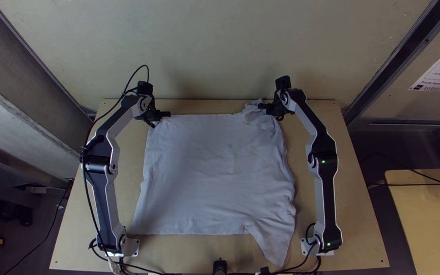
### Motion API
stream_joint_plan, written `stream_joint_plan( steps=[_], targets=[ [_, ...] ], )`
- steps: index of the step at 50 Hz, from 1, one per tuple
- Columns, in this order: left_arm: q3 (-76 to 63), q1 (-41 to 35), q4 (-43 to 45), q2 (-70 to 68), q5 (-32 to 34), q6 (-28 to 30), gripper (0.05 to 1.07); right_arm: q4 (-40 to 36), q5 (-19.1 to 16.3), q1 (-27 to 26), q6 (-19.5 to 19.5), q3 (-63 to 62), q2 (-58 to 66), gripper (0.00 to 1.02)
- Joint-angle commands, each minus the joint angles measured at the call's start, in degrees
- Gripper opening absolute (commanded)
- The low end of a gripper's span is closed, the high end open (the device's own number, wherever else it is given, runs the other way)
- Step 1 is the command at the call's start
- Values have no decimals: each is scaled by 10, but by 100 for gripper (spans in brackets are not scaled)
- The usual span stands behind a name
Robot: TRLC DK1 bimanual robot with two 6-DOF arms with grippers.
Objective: Fold the t-shirt
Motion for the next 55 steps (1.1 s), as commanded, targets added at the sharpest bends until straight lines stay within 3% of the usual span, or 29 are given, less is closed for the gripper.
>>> stream_joint_plan(
  steps=[1, 37, 55],
  targets=[
    [-8, 2, -7, -14, 7, 0, 8, -9, -3, -1, 13, 12, -1, 2],
    [-75, 41, -12, -102, 49, 7, 8, -56, 8, -6, 10, -94, -124, 2],
    [-155, 25, -23, -176, 51, 9, 8, -56, 38, 6, 10, -212, -226, 2]
  ],
)
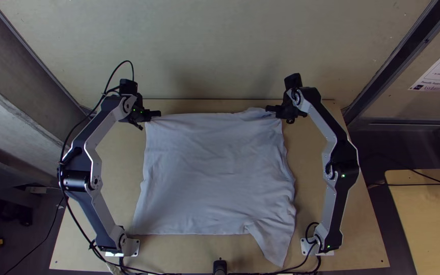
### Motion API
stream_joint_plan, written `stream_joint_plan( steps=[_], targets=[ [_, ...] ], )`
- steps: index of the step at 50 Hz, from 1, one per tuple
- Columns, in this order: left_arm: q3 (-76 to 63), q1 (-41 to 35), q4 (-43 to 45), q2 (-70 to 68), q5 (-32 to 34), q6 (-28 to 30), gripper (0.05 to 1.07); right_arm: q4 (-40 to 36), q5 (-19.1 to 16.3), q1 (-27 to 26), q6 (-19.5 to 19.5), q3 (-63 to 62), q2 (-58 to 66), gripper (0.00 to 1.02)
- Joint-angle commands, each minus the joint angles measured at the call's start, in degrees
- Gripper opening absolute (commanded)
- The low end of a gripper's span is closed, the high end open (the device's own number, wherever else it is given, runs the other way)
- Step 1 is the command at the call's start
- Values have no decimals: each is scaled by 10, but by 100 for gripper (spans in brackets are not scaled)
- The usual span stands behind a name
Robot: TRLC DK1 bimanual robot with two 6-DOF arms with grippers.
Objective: Fold the t-shirt
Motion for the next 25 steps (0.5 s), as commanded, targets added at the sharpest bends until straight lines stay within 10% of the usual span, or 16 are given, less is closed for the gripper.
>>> stream_joint_plan(
  steps=[1, 25],
  targets=[
    [-42, -1, -10, -24, 8, 7, 8, -7, 14, 6, 11, -44, -42, 2],
    [-184, 47, 23, -105, 30, 43, 8, 29, 30, 24, 12, -236, -172, 2]
  ],
)
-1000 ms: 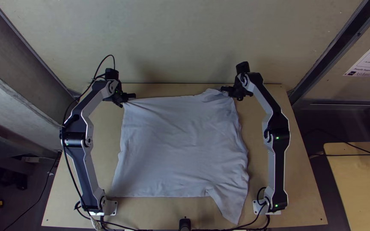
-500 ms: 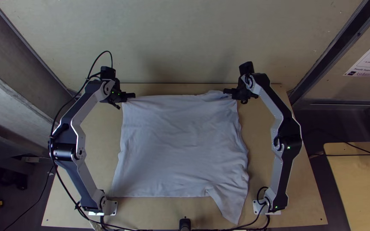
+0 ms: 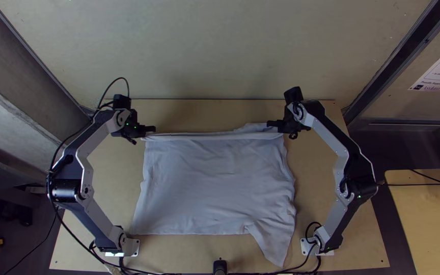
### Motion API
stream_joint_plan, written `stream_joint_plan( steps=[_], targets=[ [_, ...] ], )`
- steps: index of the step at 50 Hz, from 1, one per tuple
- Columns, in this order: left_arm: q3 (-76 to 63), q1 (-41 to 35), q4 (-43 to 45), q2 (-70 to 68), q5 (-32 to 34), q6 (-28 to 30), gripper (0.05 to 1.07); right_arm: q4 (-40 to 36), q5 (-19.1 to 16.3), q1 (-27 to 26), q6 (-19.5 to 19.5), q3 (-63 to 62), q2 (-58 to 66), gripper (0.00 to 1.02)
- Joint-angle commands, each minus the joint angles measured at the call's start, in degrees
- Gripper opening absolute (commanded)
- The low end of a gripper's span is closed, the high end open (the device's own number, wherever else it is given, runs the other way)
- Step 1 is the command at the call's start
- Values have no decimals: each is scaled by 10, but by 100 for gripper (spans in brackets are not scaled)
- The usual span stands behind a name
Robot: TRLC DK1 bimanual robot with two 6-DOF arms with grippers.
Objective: Fold the t-shirt
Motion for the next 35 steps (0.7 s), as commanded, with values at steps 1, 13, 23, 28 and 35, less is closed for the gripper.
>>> stream_joint_plan(
  steps=[1, 13, 23, 28, 35],
  targets=[
    [-35, 9, 2, -39, 0, 21, 8, 5, 9, 1, 8, -37, -37, 2],
    [-96, 6, 7, -79, 1, 27, 8, 20, 15, 0, 1, -118, -89, 2],
    [-138, 0, 17, -99, 1, 28, 8, 43, 21, -1, -12, -185, -118, 2],
    [-158, 0, 29, -107, 1, 28, 8, 53, 24, -3, -17, -216, -126, 2],
    [-177, -2, 37, -112, 1, 25, 8, 71, 28, -7, -20, -259, -134, 2]
  ],
)
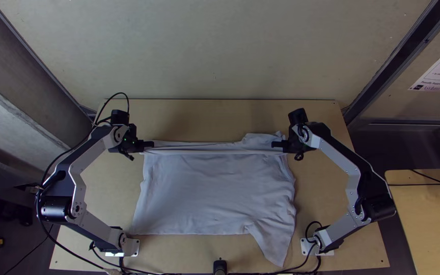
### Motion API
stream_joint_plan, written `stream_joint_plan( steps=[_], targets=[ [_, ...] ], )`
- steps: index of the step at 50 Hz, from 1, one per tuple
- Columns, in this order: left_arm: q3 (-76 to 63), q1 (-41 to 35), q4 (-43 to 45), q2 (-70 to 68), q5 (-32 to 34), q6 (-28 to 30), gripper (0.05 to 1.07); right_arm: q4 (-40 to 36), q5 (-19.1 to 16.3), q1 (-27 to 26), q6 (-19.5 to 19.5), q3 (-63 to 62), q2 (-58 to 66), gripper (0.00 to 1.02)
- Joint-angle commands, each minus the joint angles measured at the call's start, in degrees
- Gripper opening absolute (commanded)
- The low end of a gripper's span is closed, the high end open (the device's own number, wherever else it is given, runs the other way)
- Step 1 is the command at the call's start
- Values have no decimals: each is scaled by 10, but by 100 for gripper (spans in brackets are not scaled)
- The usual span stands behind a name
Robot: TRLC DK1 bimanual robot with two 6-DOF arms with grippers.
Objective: Fold the t-shirt
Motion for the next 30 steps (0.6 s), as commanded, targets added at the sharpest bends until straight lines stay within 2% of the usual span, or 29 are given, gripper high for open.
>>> stream_joint_plan(
  steps=[1, 13, 14, 18, 20, 22, 23, 25, 26, 30],
  targets=[
    [-26, -1, 7, -20, 0, 6, 8, 7, 19, -6, -8, -41, -18, 2],
    [-74, -1, 43, -25, 0, 6, 10, 43, 22, -8, -12, -95, -18, 2],
    [-80, -1, 46, -26, 0, 5, 16, 48, 22, -8, -14, -99, -17, 2],
    [-99, -5, 48, -40, -1, -1, 58, 54, 30, -10, -18, -107, -5, 3],
    [-107, -9, 47, -47, -1, -5, 70, 57, 36, -12, -17, -111, 0, 14],
    [-112, -14, 46, -53, -1, -6, 82, 57, 41, -14, -16, -114, 4, 36],
    [-114, -15, 44, -54, -1, -11, 90, 56, 41, -16, -16, -117, 6, 53],
    [-115, -15, 32, -58, 0, -17, 103, 54, 41, -20, -15, -119, 9, 96],
    [-114, -16, 26, -60, 0, -17, 103, 48, 41, -23, -14, -116, 10, 100],
    [-111, -17, 25, -79, 5, -15, 103, 32, 41, -34, -15, -111, -4, 99]
  ],
)
